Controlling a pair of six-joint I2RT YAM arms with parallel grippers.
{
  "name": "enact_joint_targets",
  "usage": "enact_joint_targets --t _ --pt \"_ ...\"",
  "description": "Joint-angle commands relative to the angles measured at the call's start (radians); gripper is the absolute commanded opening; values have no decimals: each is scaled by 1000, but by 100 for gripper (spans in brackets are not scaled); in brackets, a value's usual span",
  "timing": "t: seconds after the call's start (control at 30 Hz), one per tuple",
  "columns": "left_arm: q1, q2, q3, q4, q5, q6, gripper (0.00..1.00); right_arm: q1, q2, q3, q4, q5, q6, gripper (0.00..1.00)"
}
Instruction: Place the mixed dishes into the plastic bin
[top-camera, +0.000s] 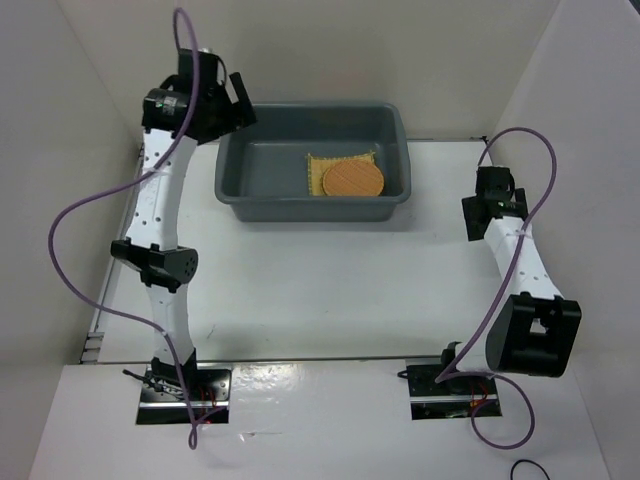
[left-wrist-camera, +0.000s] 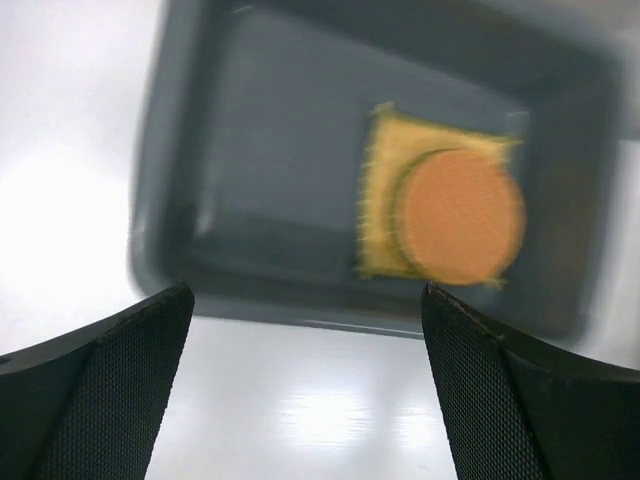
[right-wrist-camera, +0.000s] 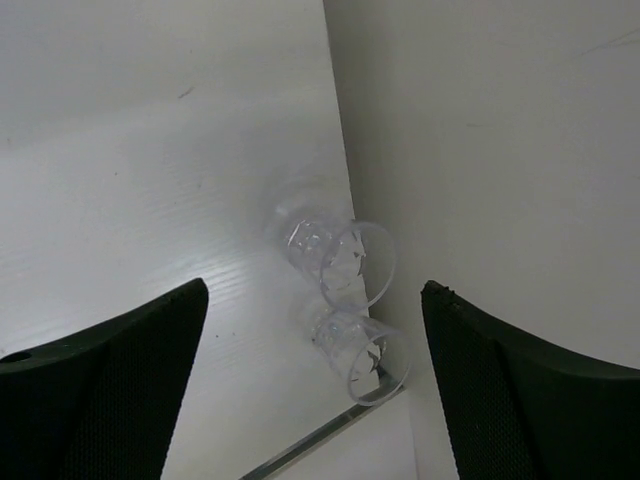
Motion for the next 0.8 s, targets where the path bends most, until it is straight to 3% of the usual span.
enact_joint_targets --t 0.0,0.07,0.1,0.13,0.17,0.23,0.33,0.47,0.63,0.77 --pt "-52 -50 -252 -67 -422 3 100 -8 36 6 -92 -62 -53 92" --pt "-116 -115 -451 41 -566 -5 100 -18 46 -59 -83 -62 -54 93" --pt "-127 -203 -552 99 -557 10 100 -19 46 -73 -82 -62 -54 93" --pt "-127 -263 -765 173 -523 57 100 -28 46 -93 -73 -72 -54 93" --pt "-110 -326 -868 319 -482 76 100 -46 46 -102 -73 -72 -54 93" --pt "-61 -498 -1081 428 -306 87 100 -66 46 -128 -40 -83 -75 93" --pt "-11 -549 -1125 454 -231 107 100 -112 46 -163 9 -83 -107 93" --pt "-10 -491 -1114 427 -198 140 100 -173 85 -186 57 -72 -172 93" --pt "-20 -459 -1093 427 -156 140 100 -270 146 -136 57 -170 -196 91" --pt "-20 -449 -1084 427 -147 131 100 -270 164 -126 57 -226 -227 87"
